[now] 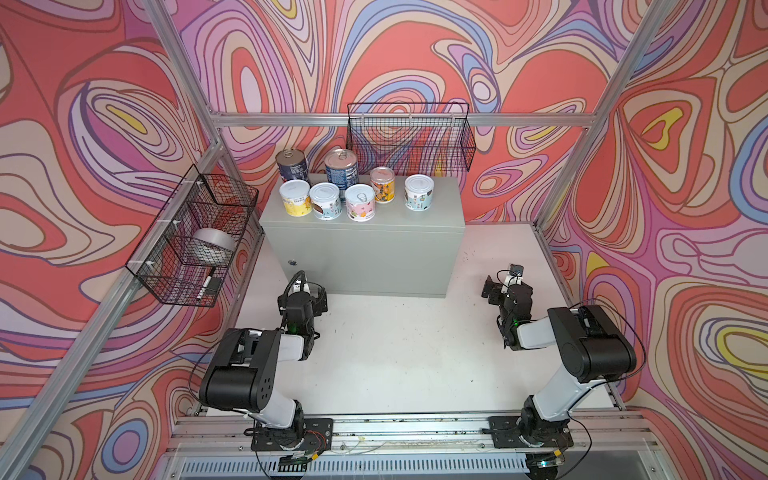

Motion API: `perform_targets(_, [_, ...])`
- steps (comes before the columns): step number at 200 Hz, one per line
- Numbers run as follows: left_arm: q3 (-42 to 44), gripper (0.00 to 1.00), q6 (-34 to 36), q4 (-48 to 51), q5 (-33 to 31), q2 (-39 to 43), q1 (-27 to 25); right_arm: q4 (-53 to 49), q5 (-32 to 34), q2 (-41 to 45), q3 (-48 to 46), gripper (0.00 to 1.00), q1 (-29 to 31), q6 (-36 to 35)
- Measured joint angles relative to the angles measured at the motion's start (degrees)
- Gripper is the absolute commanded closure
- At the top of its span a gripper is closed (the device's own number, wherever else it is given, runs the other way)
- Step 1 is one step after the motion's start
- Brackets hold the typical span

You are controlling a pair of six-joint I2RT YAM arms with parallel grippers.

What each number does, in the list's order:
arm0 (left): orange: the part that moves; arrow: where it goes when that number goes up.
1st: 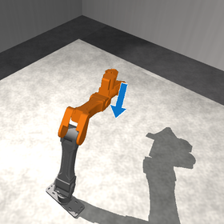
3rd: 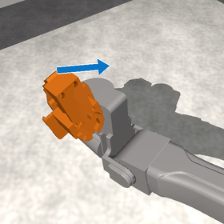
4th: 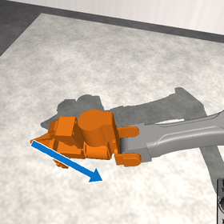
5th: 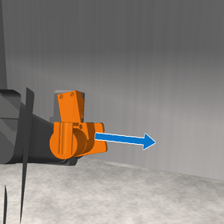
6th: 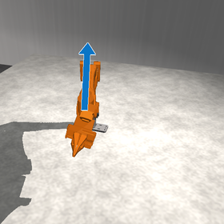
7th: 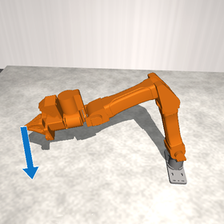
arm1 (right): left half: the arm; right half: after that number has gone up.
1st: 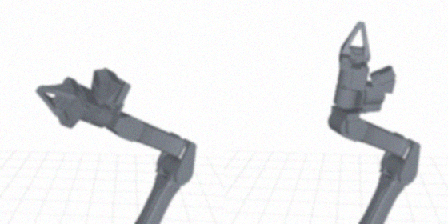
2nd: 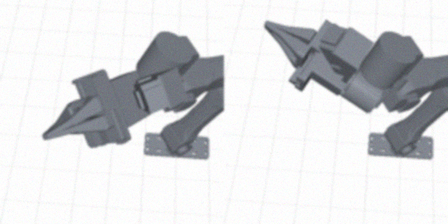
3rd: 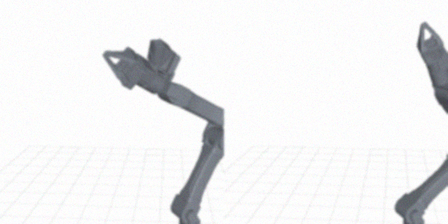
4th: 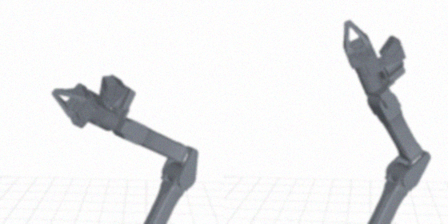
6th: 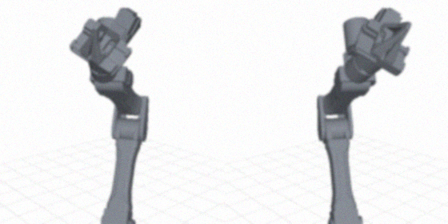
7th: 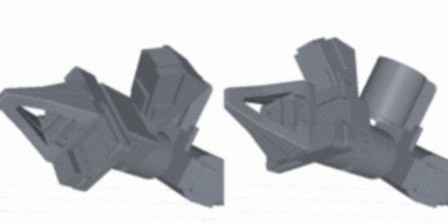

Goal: Place and organize the canned foods onto the counter

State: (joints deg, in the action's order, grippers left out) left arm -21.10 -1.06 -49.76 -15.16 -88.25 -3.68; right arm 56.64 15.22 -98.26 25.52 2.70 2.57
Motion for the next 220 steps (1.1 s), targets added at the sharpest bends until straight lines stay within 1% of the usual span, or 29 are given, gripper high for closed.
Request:
perform_targets(56, [0.28, 0.0, -0.31, -1.57, 0.48, -0.09, 0.0, 1.31, 0.46, 1.09, -0.81, 0.02, 0.0, 0.07])
perform_targets(118, [0.28, 0.0, 0.0, -1.53, 3.32, -0.09, 0.0, 0.96, 0.52, 0.92, -0.66, 0.02, 0.0, 0.07])
perform_targets(220, [0.28, 0.0, 0.0, -1.53, 3.82, -0.09, 0.0, -0.26, 1.88, 0.94, -0.17, 0.02, 0.02, 0.07])
